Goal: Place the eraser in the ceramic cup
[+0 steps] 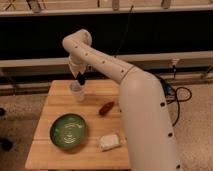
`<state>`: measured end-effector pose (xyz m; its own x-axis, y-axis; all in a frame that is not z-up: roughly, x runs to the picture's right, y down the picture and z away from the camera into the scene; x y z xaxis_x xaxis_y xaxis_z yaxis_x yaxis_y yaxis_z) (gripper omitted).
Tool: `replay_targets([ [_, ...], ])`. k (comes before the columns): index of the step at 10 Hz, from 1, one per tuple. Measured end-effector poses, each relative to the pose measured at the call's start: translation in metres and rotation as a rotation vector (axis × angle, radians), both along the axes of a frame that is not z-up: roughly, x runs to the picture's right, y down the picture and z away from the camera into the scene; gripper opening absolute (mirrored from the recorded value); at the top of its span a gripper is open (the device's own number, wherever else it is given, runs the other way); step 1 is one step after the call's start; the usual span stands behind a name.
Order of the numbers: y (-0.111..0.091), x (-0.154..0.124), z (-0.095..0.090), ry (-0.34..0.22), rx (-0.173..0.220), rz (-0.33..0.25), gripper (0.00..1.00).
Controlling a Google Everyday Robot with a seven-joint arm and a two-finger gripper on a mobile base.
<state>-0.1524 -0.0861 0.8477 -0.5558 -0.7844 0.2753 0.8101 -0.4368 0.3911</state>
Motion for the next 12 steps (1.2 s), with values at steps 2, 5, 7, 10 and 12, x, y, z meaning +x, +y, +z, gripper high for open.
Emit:
replay_targets([
  [2,0.0,0.001,0.0,0.005,-0.003,-0.01,0.11],
  [5,0.007,-0.014,-0.002,-0.025,-0.026,-0.045,0.32],
  [7,0.01,-0.015,0.0,-0.041,-0.036,-0.055,0.53],
  [10,0.016,-0.019,0.004,-0.076,-0.057,-0.047,0.79],
  [12,0.018,-0.015,0.008,-0.099,-0.063,-0.028,0.8],
])
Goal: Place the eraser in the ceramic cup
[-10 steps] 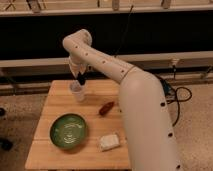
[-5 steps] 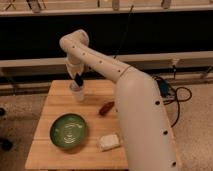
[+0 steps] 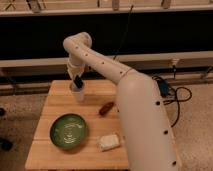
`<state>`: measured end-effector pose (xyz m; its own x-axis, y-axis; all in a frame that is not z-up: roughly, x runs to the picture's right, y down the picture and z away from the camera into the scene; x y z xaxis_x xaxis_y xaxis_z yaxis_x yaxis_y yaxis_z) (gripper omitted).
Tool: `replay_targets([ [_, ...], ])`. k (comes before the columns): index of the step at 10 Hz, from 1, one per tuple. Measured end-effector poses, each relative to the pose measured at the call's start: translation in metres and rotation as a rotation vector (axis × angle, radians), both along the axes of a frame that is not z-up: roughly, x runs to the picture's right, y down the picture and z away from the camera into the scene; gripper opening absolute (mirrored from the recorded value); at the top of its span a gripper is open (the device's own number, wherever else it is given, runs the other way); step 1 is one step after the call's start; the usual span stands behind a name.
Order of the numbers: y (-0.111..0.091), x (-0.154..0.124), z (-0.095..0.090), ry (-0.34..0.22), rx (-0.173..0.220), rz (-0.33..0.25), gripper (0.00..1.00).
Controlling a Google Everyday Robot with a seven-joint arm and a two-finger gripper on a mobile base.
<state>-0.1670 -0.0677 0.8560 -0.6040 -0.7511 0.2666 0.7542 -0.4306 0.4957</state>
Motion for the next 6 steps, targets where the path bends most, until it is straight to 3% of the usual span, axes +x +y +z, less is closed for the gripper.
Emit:
replay_targets([
  [4,-0.014,0.012,-0.013,-0.053,0.054,0.049,0.8],
  [6,-0.014,0.006,-0.013,-0.042,0.038,0.034,0.8],
])
